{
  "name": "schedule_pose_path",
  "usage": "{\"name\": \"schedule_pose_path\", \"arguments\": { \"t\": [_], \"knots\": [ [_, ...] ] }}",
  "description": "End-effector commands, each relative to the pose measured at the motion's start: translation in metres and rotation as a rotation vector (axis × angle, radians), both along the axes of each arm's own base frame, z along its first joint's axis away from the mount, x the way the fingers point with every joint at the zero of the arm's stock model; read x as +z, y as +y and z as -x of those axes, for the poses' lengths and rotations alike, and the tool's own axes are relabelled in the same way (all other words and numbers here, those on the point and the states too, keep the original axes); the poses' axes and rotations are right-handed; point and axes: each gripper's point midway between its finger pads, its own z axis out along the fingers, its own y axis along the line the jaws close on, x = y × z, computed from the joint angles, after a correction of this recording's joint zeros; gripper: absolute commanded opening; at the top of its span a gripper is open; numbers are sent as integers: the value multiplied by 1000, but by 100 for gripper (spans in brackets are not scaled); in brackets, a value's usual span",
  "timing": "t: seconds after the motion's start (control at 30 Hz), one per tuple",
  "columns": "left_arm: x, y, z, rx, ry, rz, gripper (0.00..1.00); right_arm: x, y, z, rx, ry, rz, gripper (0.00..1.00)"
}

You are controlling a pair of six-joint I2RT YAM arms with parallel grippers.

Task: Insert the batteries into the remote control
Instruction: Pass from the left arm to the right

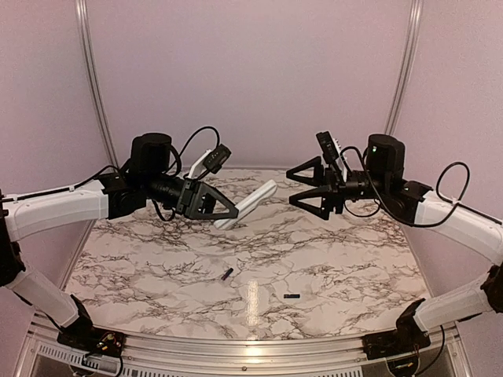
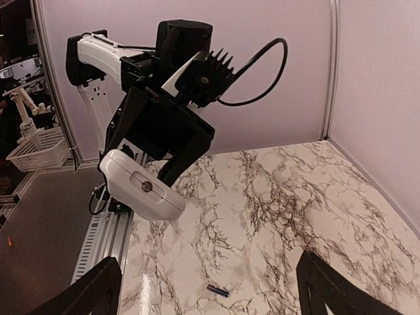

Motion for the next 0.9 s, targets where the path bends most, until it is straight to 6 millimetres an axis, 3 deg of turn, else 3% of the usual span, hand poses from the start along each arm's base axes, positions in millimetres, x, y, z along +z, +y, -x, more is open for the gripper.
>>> {"name": "schedule_pose_path", "arguments": {
  "t": [0.0,0.27,0.47,0.63,0.87],
  "knots": [
    [32,7,45,-177,6,113,46,30,16,40,155,-80,-20,90],
    [52,-4,90,-303,-10,175,45,54,48,95,363,-117,-59,83],
    [56,-7,100,-341,3,201,45,60,62,123,452,-148,-57,70],
    [59,-6,102,-344,1,219,45,70,62,132,491,-160,-84,51],
    [57,-9,99,-338,12,225,45,81,58,138,516,-166,-113,34]
  ]
}}
